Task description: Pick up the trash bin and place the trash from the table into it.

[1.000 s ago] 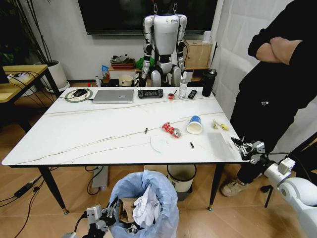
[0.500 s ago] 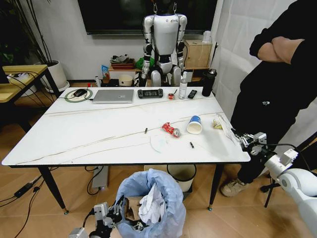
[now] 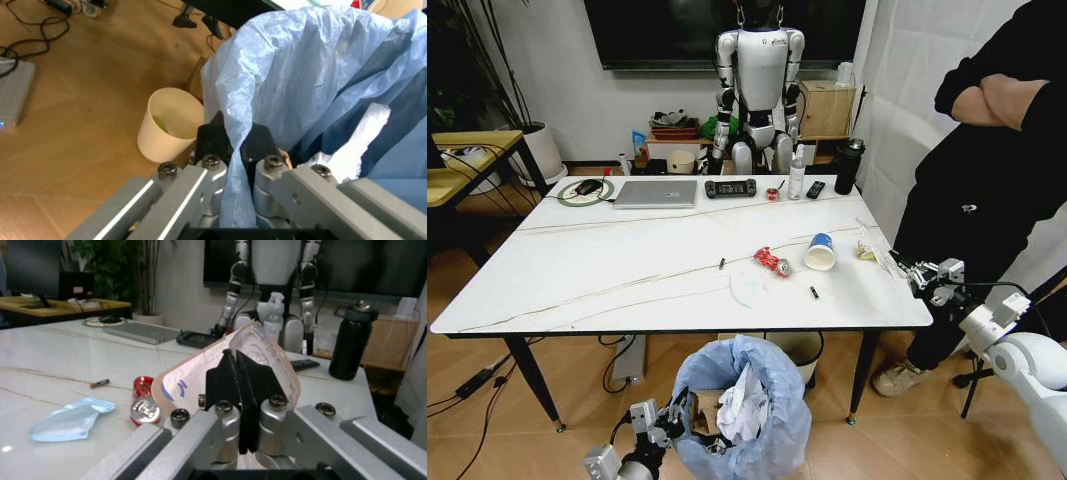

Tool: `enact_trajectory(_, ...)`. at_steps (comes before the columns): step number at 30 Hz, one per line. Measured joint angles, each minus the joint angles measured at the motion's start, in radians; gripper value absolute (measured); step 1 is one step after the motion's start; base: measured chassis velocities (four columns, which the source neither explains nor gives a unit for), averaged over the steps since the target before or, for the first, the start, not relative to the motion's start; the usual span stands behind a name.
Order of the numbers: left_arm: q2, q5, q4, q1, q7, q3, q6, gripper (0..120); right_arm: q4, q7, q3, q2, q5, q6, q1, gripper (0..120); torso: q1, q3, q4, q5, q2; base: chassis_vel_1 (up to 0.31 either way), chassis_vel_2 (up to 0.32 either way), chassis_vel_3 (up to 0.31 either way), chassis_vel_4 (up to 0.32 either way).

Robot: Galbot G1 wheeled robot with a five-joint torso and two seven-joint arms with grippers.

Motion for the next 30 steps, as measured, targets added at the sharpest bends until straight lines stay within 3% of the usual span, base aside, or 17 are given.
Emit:
enact_trajectory(15, -0.014, 0.001, -0.002, 0.011, -0.001, -0.005, 0.001, 0, 0.183, -0.031, -0.007, -0.036, 0.097, 0.016, -0.111, 0, 0.0, 0.0, 0.0, 0.0001, 0.0, 0.0, 0.0, 0.0, 0.0)
enact_trajectory(30, -0.035, 0.018, -0.007, 0.025, 0.0, -0.015, 0.001, 0, 0.401, -0.111, -0.228, -0.093, 0.158, 0.032, -0.116, 0, 0.0, 0.0, 0.0, -0.0001, 0.0, 0.0, 0.0, 0.0, 0.0)
